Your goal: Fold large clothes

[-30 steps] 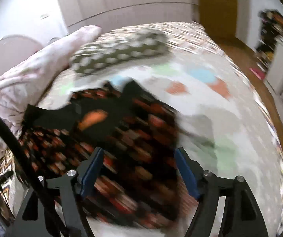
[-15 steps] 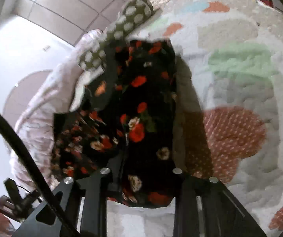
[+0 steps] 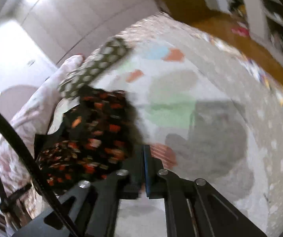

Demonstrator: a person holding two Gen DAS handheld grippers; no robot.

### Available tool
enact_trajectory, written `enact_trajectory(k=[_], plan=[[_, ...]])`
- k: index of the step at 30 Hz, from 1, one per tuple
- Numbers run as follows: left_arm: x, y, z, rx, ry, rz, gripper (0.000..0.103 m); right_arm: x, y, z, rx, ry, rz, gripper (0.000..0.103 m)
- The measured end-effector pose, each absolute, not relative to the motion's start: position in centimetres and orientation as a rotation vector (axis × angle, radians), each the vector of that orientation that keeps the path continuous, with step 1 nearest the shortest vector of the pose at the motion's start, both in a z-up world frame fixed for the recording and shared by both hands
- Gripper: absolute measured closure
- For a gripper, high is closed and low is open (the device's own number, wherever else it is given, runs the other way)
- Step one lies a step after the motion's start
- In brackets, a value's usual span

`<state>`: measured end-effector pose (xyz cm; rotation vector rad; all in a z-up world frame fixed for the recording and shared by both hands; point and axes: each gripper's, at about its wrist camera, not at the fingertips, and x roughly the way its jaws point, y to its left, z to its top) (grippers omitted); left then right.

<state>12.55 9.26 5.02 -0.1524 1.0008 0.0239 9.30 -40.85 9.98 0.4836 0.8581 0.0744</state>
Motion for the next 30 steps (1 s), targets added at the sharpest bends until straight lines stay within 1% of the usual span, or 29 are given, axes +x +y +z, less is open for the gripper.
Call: enact_trajectory(k=[1, 2, 3, 4, 7, 8, 12, 13, 14, 15, 16, 21, 23, 25, 27, 30], plan=[[13.0, 9.0, 4.7, -0.131, 0.995, 0.034, 0.030, 9.9, -39.4, 10.8, 0.437, 0.854, 0.093, 0.058], [13.6, 8.7, 4.2, -0.095, 0.988, 0.048, 0.030, 10.7, -37.6, 11.6, 0.380, 0.846, 0.117, 0.037], [14.1, 8.5, 3.8, -0.072, 0.987, 0.059, 0.030, 11.6, -36.1, 12.3, 0.314, 0.831, 0.138, 0.032], [14.6, 8.3, 3.1, -0.038, 0.991, 0.077, 0.030, 12.4, -34.7, 12.8, 0.251, 0.819, 0.152, 0.031], [15.8, 8.1, 1.4, 0.015, 1.002, 0.083, 0.029, 16.6, -30.3, 12.5, 0.094, 0.843, 0.165, 0.031], [16.0, 8.2, 1.0, 0.017, 0.999, 0.082, 0.026, 18.3, -29.1, 11.8, 0.028, 0.856, 0.135, 0.031], [16.3, 8.7, 0.2, 0.001, 0.986, 0.079, 0.021, 23.0, -26.3, 8.2, -0.181, 0.933, 0.027, 0.031], [16.3, 8.7, 0.0, 0.001, 0.984, 0.078, 0.020, 23.6, -26.2, 7.5, -0.206, 0.953, 0.026, 0.040], [16.3, 8.7, -0.1, 0.002, 0.979, 0.076, 0.019, 24.2, -26.0, 6.8, -0.223, 0.982, 0.038, 0.081], [16.3, 8.8, -0.2, 0.001, 0.976, 0.074, 0.019, 24.5, -26.4, 6.4, -0.228, 1.014, 0.044, 0.094], [16.2, 8.9, -0.2, -0.006, 0.974, 0.069, 0.018, 24.5, -27.0, 6.3, -0.216, 1.030, 0.046, 0.094], [16.3, 9.6, -0.6, -0.060, 0.982, 0.067, 0.014, 26.4, -33.2, 8.3, -0.023, 0.976, -0.102, 0.096], [16.3, 9.5, -0.8, -0.064, 0.983, 0.070, 0.013, 27.3, -35.6, 7.6, 0.067, 1.015, -0.127, 0.096], [16.4, 9.4, -0.8, -0.053, 0.980, 0.076, 0.012, 27.8, -35.7, 6.3, 0.062, 1.059, -0.135, 0.095], [16.4, 9.3, -0.8, -0.049, 0.981, 0.084, 0.011, 27.9, -35.2, 5.8, 0.038, 1.066, -0.145, 0.089], [16.4, 9.6, -0.5, -0.060, 0.994, 0.082, 0.011, 27.4, -35.1, 7.1, 0.055, 1.046, -0.130, 0.078]])
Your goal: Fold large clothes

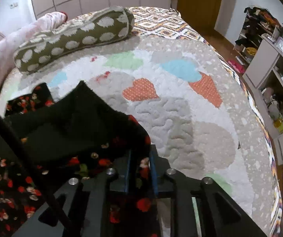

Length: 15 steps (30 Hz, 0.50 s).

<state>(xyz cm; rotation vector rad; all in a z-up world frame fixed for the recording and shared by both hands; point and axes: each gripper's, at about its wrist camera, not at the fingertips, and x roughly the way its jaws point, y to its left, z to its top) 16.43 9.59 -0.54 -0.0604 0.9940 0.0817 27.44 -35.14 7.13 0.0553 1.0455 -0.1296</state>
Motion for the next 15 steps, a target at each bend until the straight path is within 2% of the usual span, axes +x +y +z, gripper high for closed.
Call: enact_trajectory(k=[2, 5, 10, 15], plan=[[16.3, 10.1, 0.1, -0.076, 1.009, 0.076, 0.011, 26.5, -35.2, 8.4, 0.059, 1.022, -0.128, 0.060], [15.1, 11.2, 1.8, -0.107, 0.992, 0.086, 0.011, 24.5, -35.1, 11.3, 0.041, 0.947, -0.139, 0.051], [12.2, 14.5, 4.1, -0.144, 0.923, 0.159, 0.011, 21.7, -33.6, 15.0, 0.050, 0.888, -0.087, 0.051], [11.2, 18.3, 2.3, -0.191, 0.963, 0.240, 0.014, 19.9, -27.3, 15.4, 0.060, 0.906, 0.072, 0.051]])
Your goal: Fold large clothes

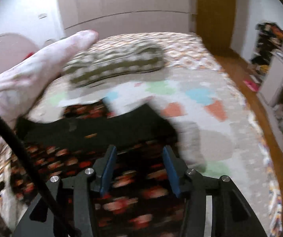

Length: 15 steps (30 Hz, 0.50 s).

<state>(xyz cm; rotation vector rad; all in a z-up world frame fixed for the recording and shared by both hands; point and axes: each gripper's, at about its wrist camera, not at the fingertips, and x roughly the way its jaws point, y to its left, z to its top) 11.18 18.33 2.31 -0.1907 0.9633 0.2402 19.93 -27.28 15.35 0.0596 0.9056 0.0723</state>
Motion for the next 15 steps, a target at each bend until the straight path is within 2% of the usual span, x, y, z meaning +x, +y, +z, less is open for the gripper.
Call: enact_trajectory(k=[1, 2, 3, 8, 15], plan=[[11.0, 18.9, 1.7, -0.189, 0.981, 0.259, 0.020, 19.6, -25.4, 15.2, 0.053, 0.912, 0.116, 0.057], [10.7, 19.5, 1.1, -0.198, 1.005, 0.270, 0.026, 19.2, -22.6, 14.9, 0.034, 0.924, 0.181, 0.066], [10.3, 19.9, 0.7, -0.214, 1.019, 0.267, 0.027, 18.9, -20.6, 14.6, 0.018, 0.936, 0.223, 0.069], [6.4, 21.5, 1.2, -0.302, 0.985, 0.235, 0.028, 17.5, -7.2, 11.6, -0.106, 0.998, 0.480, 0.070], [1.8, 23.2, 1.9, -0.354, 0.935, 0.235, 0.027, 19.2, 3.8, 5.0, -0.213, 1.069, 0.525, 0.070]])
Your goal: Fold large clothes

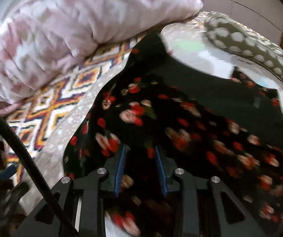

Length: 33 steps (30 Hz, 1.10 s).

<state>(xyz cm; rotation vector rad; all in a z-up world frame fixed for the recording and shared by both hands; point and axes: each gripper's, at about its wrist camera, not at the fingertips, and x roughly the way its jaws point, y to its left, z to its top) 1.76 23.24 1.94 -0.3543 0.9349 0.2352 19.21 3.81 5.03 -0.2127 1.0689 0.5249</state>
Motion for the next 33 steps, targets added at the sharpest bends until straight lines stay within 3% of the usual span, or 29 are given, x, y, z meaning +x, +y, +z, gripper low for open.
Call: enact_trajectory(k=[6, 10, 13, 14, 23, 33], plan=[[0.8, 24.1, 1.5, -0.388, 0.926, 0.247, 0.027, 19.4, 5.8, 3.3, -0.293, 1.024, 0.442, 0.067], [0.2, 24.2, 1.5, -0.416, 0.924, 0.239, 0.027, 19.3, 4.3, 5.8, -0.223, 1.034, 0.461, 0.066], [0.1, 23.7, 2.0, -0.398, 0.920, 0.224, 0.028, 18.0, 1.0, 9.1, -0.113, 0.971, 0.467, 0.050], [0.1, 23.4, 2.3, -0.390, 0.917, 0.219, 0.028, 17.3, -0.6, 10.1, -0.072, 0.956, 0.472, 0.045], [3.3, 15.2, 6.2, -0.243, 0.910, 0.058, 0.028, 10.4, -19.3, 12.0, 0.189, 0.894, 0.294, 0.039], [11.0, 4.6, 7.6, -0.102, 0.933, -0.022, 0.027, 5.0, -38.9, 7.9, 0.588, 0.849, 0.025, 0.030]])
